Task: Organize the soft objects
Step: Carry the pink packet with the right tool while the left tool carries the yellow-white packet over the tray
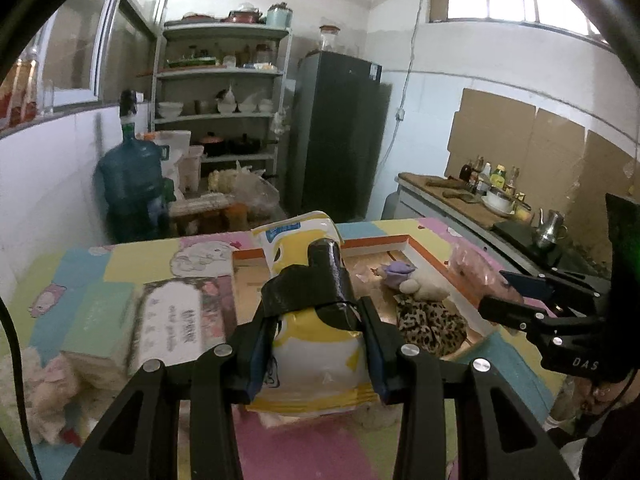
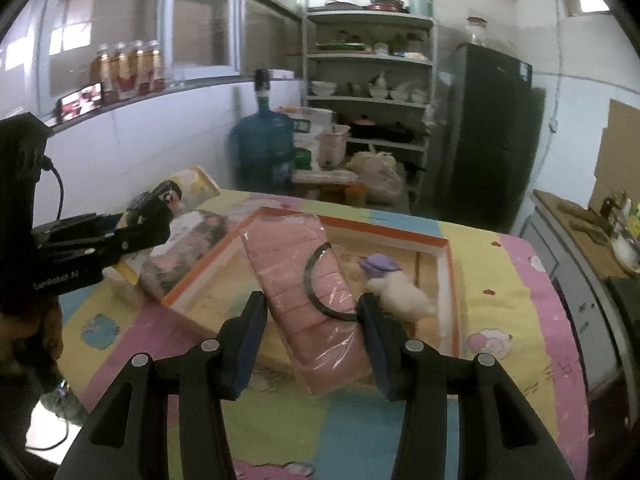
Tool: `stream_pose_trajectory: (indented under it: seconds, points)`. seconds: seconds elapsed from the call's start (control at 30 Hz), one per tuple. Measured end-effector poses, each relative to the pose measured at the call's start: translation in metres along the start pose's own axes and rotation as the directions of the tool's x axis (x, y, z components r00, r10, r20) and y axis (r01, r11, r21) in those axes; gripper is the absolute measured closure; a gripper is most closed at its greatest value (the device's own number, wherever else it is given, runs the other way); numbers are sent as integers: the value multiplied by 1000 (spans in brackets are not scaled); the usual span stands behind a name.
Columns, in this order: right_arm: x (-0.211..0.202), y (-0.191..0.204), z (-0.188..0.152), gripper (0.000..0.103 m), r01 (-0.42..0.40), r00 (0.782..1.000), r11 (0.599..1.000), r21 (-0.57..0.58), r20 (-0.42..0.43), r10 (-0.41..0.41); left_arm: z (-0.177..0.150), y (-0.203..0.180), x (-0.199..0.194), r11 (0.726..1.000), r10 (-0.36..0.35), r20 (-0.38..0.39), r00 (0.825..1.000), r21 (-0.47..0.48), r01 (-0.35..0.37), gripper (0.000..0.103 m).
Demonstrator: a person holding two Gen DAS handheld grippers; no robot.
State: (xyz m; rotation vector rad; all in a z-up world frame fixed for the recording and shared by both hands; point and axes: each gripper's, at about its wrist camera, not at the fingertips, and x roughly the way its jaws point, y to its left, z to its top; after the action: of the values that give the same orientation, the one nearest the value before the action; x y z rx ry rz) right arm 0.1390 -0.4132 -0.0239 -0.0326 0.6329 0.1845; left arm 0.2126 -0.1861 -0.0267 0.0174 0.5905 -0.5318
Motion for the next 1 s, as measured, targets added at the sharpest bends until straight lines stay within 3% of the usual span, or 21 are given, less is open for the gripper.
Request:
stream_pose_trajectory:
  seconds: [0.43, 1.0]
  points:
    - [53, -39, 5, 54, 5, 998, 998, 62, -58, -1, 12, -5, 74, 997, 3, -98, 995, -70, -10, 61]
    - [93, -30, 4, 54, -14, 992, 999, 37, -128, 18, 10, 4, 121, 995, 54, -191, 980, -69, -69, 61]
